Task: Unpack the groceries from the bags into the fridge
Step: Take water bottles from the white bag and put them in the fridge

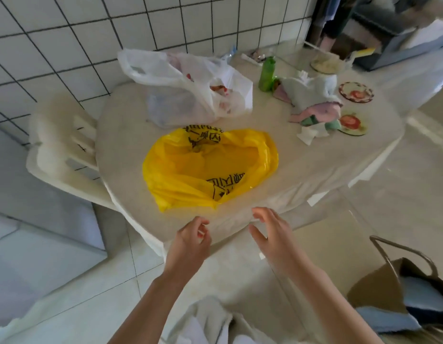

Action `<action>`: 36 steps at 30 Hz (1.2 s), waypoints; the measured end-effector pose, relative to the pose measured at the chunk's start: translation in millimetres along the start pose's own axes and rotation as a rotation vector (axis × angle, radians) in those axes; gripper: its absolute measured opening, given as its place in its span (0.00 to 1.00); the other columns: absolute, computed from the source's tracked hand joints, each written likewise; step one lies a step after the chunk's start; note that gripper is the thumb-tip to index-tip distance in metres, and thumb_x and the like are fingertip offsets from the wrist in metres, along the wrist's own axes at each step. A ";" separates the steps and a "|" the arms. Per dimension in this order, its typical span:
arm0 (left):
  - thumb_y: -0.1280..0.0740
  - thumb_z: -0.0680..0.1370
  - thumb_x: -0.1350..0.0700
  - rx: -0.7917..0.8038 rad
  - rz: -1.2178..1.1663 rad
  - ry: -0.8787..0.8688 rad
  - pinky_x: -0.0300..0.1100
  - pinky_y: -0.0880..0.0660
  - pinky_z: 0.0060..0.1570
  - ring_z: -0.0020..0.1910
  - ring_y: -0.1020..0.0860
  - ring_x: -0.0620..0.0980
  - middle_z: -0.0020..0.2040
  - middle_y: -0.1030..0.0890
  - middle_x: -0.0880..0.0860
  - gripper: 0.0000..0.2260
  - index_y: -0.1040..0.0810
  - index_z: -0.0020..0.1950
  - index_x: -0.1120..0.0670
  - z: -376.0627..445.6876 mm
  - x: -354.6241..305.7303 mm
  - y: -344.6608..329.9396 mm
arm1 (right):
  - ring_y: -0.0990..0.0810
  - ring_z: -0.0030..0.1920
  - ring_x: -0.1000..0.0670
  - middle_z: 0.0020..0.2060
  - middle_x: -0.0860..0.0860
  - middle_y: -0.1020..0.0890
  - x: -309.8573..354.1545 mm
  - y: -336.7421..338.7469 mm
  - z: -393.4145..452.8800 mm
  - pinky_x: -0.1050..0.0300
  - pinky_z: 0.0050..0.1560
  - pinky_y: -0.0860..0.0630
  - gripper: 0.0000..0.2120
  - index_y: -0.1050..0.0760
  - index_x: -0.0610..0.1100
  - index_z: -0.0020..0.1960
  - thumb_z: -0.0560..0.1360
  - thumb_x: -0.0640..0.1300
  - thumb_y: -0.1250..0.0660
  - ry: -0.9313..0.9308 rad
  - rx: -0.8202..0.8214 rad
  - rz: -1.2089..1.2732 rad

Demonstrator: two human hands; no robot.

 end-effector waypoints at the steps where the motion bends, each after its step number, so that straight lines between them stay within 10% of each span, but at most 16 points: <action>1: 0.37 0.78 0.55 -0.018 0.001 0.001 0.43 0.22 0.46 0.45 0.23 0.39 0.44 0.21 0.42 0.07 0.24 0.55 0.49 8.0 -1.5 1.7 | 0.22 0.54 0.49 0.55 0.49 0.22 -1.7 1.8 11.5 0.52 0.52 0.23 0.17 0.29 0.42 0.63 0.77 0.47 0.34 0.023 0.004 -0.003; 20: 0.34 0.77 0.62 -0.132 0.135 -0.129 0.42 0.22 0.47 0.48 0.22 0.44 0.47 0.20 0.46 0.11 0.23 0.58 0.52 251.5 -38.7 59.5 | 0.26 0.61 0.52 0.62 0.52 0.26 4.2 15.1 251.3 0.67 0.55 0.33 0.17 0.30 0.46 0.65 0.78 0.45 0.36 0.069 0.124 -0.058; 36: 0.31 0.70 0.66 -0.243 0.805 -0.482 0.50 0.28 0.61 0.60 0.25 0.57 0.55 0.19 0.56 0.15 0.21 0.57 0.60 437.7 -100.1 114.7 | 0.35 0.68 0.44 0.67 0.48 0.32 68.7 39.7 477.7 0.47 0.64 0.31 0.24 0.35 0.45 0.70 0.76 0.47 0.34 0.435 0.193 -0.271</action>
Point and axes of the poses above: each hand's wrist, its own z-axis towards the middle knuckle, its own y-axis out of the back of the hand, x = y × z, the point moved 3 cm from there along z, towards the middle knuckle
